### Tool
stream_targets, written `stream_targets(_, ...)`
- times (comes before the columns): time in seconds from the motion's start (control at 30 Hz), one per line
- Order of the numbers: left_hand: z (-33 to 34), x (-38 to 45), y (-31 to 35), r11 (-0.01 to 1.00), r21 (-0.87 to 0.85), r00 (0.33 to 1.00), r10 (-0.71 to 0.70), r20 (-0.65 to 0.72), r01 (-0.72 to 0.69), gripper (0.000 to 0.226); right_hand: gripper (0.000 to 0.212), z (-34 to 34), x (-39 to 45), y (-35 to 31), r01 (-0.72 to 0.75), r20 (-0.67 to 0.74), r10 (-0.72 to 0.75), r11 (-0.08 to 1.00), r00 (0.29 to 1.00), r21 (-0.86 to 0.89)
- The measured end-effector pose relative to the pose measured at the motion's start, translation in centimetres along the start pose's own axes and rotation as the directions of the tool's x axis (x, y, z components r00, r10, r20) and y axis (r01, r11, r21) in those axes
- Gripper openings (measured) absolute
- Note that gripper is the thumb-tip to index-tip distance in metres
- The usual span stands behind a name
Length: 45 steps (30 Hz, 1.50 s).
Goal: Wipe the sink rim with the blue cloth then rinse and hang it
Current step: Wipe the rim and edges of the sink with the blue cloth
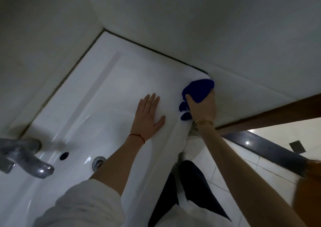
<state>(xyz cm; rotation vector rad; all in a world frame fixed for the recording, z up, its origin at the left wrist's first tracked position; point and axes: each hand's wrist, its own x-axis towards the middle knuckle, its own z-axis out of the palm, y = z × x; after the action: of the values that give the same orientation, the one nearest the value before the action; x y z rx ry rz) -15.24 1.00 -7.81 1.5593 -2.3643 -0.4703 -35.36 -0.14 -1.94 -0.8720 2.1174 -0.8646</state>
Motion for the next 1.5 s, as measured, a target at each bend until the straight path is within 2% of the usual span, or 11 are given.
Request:
stream_targets(0.13,0.2,0.0,0.1,1.0,0.011,1.0,0.008,-0.014,-0.007,0.071,0.086,0.0,-1.6,1.4,0.013,0.027,-0.011,0.996,1.0,-0.083)
stream_targets(0.3,0.1,0.0,0.3,1.0,0.017,1.0,0.009,-0.029,-0.008,0.069,0.08,-1.1,4.2,-2.0,0.006,0.046,0.002,0.985,0.999,-0.174)
stream_targets(0.53,0.2,0.2,0.2,1.0,0.028,1.0,-0.007,-0.022,0.008,0.071,0.097,-0.3,-1.6,0.7,0.023,0.104,0.005,0.964,0.995,-0.266)
stream_targets(0.63,0.2,0.1,0.2,0.999,0.033,1.0,-0.025,-0.009,0.026,0.071,0.097,-0.7,-0.7,0.7,0.047,0.181,0.012,0.947,0.983,-0.318)
stream_targets(0.7,0.1,0.1,0.4,0.998,0.052,1.0,-0.03,0.001,0.03,0.071,0.093,-1.2,1.9,-0.3,0.051,0.205,0.017,0.945,0.979,-0.323)
stream_targets(0.8,-0.4,0.1,0.8,0.996,0.082,0.998,-0.046,0.042,0.042,0.071,0.083,-1.6,5.0,-1.9,0.042,0.169,0.012,0.949,0.985,-0.312)
stream_targets(0.93,-0.9,-0.8,1.8,0.99,0.088,0.989,-0.115,0.09,0.107,0.066,0.09,-1.7,4.3,-1.6,0.043,0.164,0.005,0.956,0.986,-0.289)
stream_targets(1.1,-0.7,-4.9,3.2,0.991,0.075,0.985,-0.118,0.124,0.109,0.06,0.103,-0.7,-3.5,1.1,0.056,0.164,0.005,0.928,0.986,-0.367)
stream_targets(1.2,-1.4,-9.7,3.4,0.996,0.028,0.993,-0.084,0.082,0.082,0.058,0.105,0.2,-9.4,2.6,0.05,0.205,0.024,0.936,0.979,-0.349)
stream_targets(1.33,-2.2,-13.1,3.8,0.999,-0.007,0.991,-0.038,0.131,0.039,0.056,0.106,0.0,-7.3,1.8,0.073,0.186,0.01,0.899,0.982,-0.431)
stream_targets(1.5,-3.7,-19.7,3.8,1.0,0.01,0.992,0.004,0.127,-0.005,0.048,0.098,0.1,-8.3,1.2,0.018,0.16,0.029,0.959,0.987,-0.284)
